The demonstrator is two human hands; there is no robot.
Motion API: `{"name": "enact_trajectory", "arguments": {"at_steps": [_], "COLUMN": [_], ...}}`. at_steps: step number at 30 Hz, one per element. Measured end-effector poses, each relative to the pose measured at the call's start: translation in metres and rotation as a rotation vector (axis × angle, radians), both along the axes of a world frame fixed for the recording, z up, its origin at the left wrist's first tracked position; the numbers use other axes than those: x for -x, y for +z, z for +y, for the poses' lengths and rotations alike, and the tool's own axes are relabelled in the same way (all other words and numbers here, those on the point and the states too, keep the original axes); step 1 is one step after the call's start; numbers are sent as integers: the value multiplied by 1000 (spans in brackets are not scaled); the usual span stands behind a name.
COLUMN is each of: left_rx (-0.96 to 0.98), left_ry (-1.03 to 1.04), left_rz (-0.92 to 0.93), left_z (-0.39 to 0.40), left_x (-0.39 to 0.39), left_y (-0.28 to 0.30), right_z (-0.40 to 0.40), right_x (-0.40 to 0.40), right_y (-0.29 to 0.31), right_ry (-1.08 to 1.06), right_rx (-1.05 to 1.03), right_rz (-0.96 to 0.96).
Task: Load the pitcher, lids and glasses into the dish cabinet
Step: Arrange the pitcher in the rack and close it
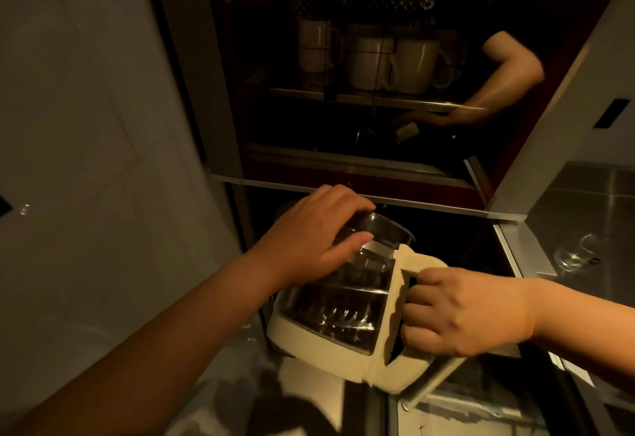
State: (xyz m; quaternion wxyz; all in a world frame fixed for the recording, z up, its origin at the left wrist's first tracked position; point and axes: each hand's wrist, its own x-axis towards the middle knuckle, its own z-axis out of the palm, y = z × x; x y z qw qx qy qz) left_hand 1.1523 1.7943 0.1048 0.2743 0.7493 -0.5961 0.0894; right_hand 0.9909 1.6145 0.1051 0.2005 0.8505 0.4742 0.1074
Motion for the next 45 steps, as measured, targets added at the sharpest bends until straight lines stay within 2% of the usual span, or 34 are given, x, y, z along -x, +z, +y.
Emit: {"name": "enact_trajectory", "arguments": {"at_steps": [8,14,18,27,31,38,45], "left_rx": [-205,-333,-252,-84,-3,13,-95], "left_ry": [42,54,115,82,46,-7,-73], "left_rz": [28,-42,-244,-434,-394,-292,-192], "left_z": [9,20,26,27,27,25,21], "left_x": [19,48,58,51,46,39,34], "left_y": [-32,-45,-51,-55,-45,-31,-31], "right_z": [0,-4,-3,9,11,16,20], "right_x": [-7,-14,-16,-17,-14,-12,-3], "right_y": [-1,1,1,-6,-4,-8,-34], "right_ry": [-73,-216,-282,-414,-492,-511,-606], "right_rx": [-28,-107,-154,-317,-425,-465,-626], "right_rz": [18,9,11,-71,-89,-167,-119]}}
